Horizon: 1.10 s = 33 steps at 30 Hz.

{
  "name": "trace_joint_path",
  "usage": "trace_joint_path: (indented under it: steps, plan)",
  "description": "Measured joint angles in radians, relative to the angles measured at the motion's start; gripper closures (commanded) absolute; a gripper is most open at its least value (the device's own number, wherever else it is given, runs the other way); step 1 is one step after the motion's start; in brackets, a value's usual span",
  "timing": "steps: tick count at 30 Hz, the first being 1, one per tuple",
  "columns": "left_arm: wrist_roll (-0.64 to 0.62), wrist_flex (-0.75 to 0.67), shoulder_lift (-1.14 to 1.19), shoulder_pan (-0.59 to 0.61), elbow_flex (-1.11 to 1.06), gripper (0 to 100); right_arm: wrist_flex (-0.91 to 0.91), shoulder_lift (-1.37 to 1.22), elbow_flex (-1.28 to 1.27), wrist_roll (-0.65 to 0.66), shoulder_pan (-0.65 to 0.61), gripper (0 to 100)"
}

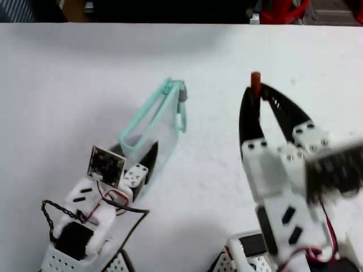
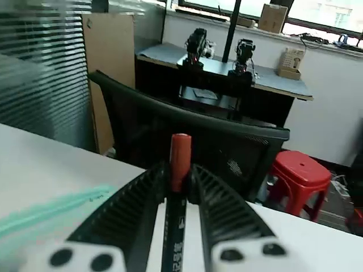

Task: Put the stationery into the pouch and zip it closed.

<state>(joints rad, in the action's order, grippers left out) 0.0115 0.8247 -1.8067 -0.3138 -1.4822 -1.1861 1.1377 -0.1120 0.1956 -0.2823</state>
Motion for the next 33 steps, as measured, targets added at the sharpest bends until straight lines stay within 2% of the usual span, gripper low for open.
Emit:
trace_joint_path:
  steps: [3,8,13,20,27,33]
  plan:
    - [0.0,0.0,0.0,0.0,0.0,86,0.043,0.034,0.0,-0.097,-0.031,98.1]
    - [0.0,0.0,0.0,0.0,0.0,86,0.224,0.038,0.0,-0.216,-0.068,98.2]
    - [0.0,0.0,0.0,0.0,0.0,86,0.39,0.018,0.0,-0.227,-0.189,98.2]
    - [0.0,0.0,0.0,0.0,0.0,86,0.477,-0.17,0.0,-0.227,-0.396,98.2]
    - [0.0,0.0,0.0,0.0,0.0,86,0.589,-0.321,-0.002,-0.229,-0.485,98.2]
    - [0.0,0.0,0.0,0.0,0.0,86,0.671,-0.397,-0.002,-0.212,-0.5,98.2]
